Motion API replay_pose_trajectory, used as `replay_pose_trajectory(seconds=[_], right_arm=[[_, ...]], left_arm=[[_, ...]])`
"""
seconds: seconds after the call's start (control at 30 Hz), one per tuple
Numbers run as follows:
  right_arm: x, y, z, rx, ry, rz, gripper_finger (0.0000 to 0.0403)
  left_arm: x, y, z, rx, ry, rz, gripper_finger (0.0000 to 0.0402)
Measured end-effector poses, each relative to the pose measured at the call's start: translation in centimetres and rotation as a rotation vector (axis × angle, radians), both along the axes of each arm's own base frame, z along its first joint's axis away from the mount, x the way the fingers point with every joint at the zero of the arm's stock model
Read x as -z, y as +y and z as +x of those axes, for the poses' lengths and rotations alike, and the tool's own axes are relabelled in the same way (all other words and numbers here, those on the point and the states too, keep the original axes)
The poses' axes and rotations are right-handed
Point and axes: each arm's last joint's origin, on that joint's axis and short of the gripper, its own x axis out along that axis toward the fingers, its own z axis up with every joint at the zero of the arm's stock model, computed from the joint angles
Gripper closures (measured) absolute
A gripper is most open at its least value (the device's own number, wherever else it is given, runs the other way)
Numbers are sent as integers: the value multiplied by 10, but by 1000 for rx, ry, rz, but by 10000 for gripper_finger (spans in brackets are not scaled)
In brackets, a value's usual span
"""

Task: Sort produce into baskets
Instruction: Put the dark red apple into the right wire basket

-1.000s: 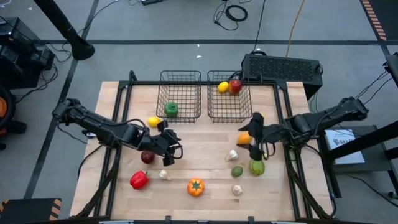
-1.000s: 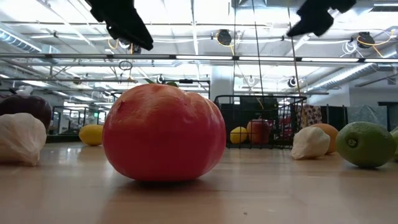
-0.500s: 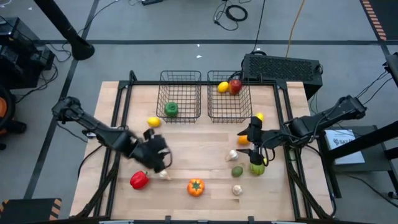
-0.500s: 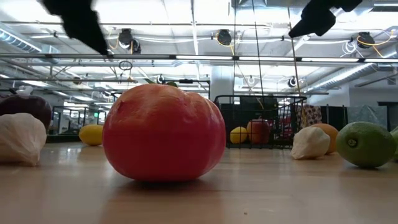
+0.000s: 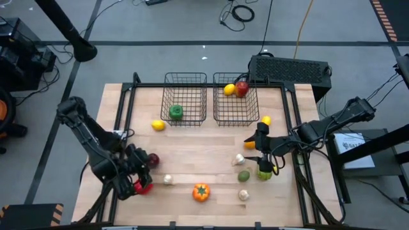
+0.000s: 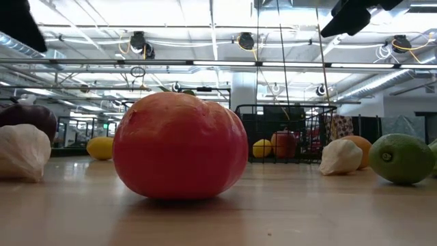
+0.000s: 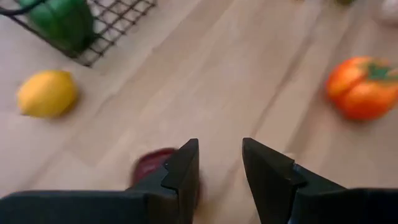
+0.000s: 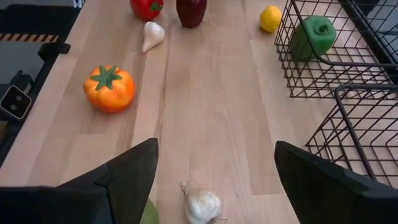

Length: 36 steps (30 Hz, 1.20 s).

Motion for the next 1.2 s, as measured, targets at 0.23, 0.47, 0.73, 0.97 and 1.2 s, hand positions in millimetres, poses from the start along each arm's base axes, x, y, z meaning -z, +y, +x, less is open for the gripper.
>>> replay_pose_trajectory(seconds=[0.23, 0.47, 0.73, 0.97, 1.2], right_arm=[[0, 0, 0, -12, 0, -17, 90], [0, -1, 0, -24, -4, -75, 90], [-1, -4, 1, 21, -21, -149, 90], [-4, -3, 2, 6, -51, -166, 90], [-4, -3, 3, -5, -58, -176, 90]], left_arm=[[9, -4, -16, 116, 139, 68, 269], [11, -7, -27, 46, 352, -142, 269], [11, -5, -26, -12, 287, -125, 269], [22, 1, -28, -36, 155, 40, 269], [49, -5, -31, 12, 21, 225, 269]])
